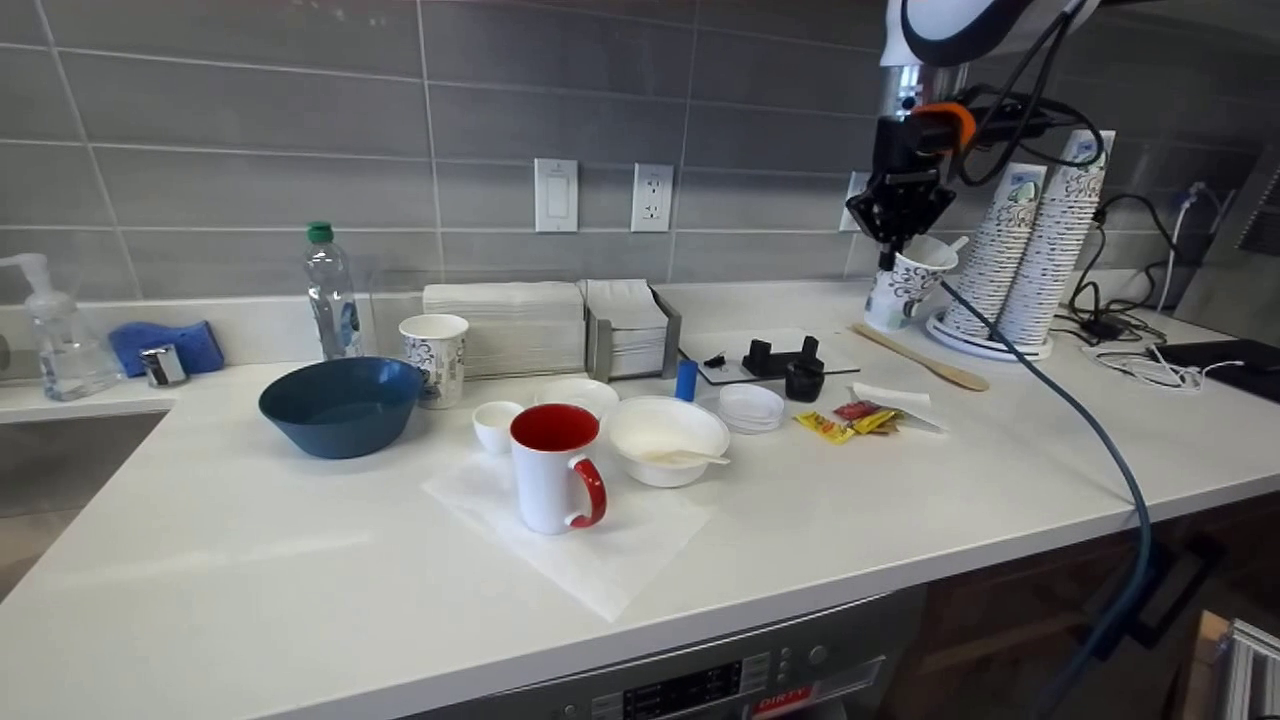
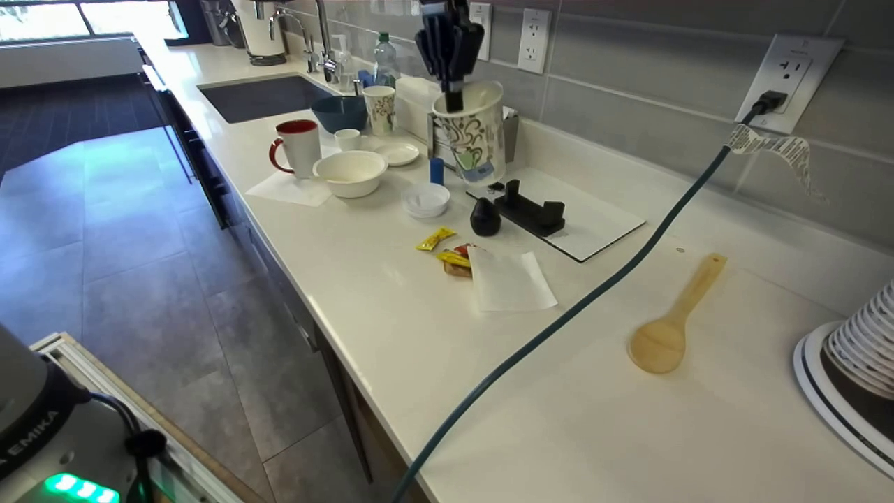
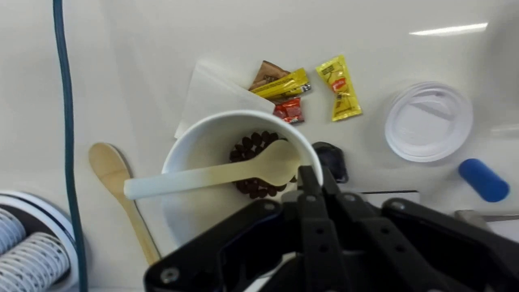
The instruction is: Put the paper cup on the blue bloc on the left
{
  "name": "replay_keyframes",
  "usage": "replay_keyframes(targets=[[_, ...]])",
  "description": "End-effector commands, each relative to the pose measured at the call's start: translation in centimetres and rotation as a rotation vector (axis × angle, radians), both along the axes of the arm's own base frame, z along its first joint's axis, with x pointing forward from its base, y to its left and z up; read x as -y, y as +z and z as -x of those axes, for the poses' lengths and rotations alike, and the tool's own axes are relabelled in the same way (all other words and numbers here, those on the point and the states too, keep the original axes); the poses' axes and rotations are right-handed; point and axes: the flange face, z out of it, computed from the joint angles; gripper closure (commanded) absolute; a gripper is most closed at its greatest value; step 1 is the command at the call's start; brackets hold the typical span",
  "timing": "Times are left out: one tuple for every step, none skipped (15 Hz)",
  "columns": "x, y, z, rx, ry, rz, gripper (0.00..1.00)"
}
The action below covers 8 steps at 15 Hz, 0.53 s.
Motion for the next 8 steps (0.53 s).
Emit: replay_keyframes(targets=[[-6.3,1.3,-0.8,-0.012,0.187,0.072,0.99],[-8.0,1.4,-1.3,-0.001,0.243,0.086,0.99],[-9.3,1.4,-1.4,-0.007,0.294,0.102,0.99],[-10.6,1.4,-1.7,-0.008,0.347,0.116,0.99],[-11.6,1.4,-1.8,-0.014,0.398,0.13,0.99],[-12.4,1.4,-1.8,-0.022,0.453,0.13,0.99],[-13.2,1.5,-2.2,-0.026,0.506,0.131,0.99],[-13.8,1.5,-2.5,-0.031,0.56,0.127,0.99]])
